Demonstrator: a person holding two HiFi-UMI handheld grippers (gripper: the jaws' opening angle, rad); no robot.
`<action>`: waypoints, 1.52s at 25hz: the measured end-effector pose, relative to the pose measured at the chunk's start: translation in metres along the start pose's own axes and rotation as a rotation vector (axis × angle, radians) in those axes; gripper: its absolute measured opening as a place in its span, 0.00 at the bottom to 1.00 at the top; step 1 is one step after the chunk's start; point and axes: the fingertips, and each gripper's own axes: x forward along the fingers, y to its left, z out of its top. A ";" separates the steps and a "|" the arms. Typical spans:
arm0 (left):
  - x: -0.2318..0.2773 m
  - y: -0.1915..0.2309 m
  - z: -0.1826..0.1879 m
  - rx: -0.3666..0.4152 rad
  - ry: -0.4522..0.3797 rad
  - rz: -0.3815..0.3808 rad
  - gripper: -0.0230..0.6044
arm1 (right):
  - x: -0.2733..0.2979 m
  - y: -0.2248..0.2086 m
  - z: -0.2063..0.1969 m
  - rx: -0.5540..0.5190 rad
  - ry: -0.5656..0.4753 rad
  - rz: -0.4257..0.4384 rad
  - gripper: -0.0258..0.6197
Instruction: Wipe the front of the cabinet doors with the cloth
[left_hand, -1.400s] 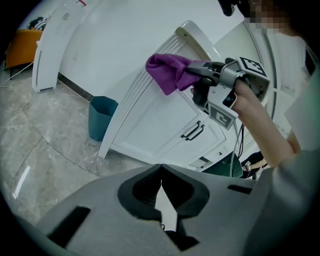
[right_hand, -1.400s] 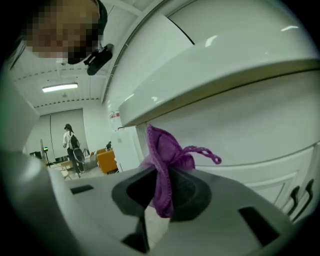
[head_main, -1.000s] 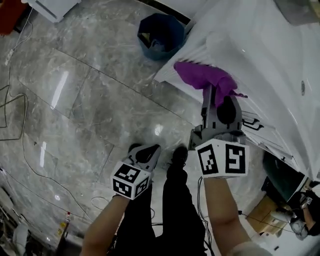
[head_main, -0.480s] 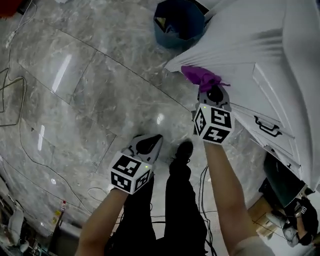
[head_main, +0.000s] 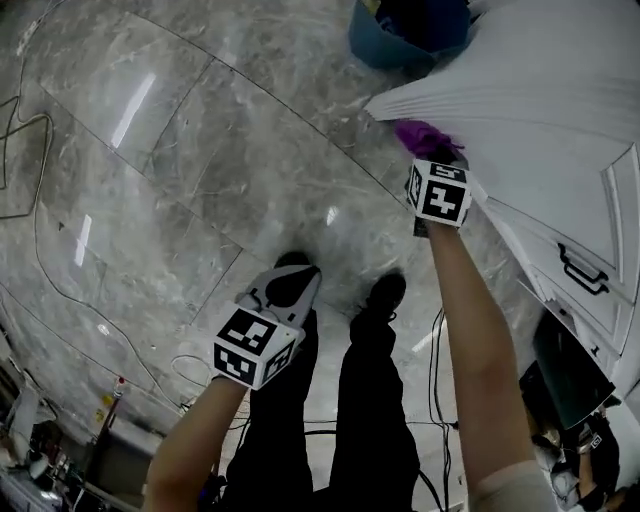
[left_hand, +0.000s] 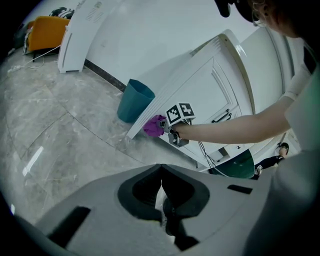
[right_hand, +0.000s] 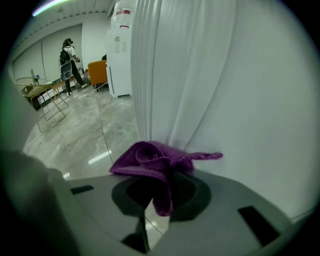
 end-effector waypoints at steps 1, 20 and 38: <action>-0.003 0.004 -0.002 -0.005 0.001 0.007 0.07 | 0.003 0.001 -0.002 0.005 0.020 -0.002 0.13; -0.208 -0.071 0.133 0.343 0.032 0.075 0.07 | -0.483 0.134 0.134 0.365 -0.143 0.846 0.13; -0.367 -0.220 0.184 0.292 -0.213 -0.055 0.07 | -0.692 0.142 0.208 0.311 -0.279 0.878 0.13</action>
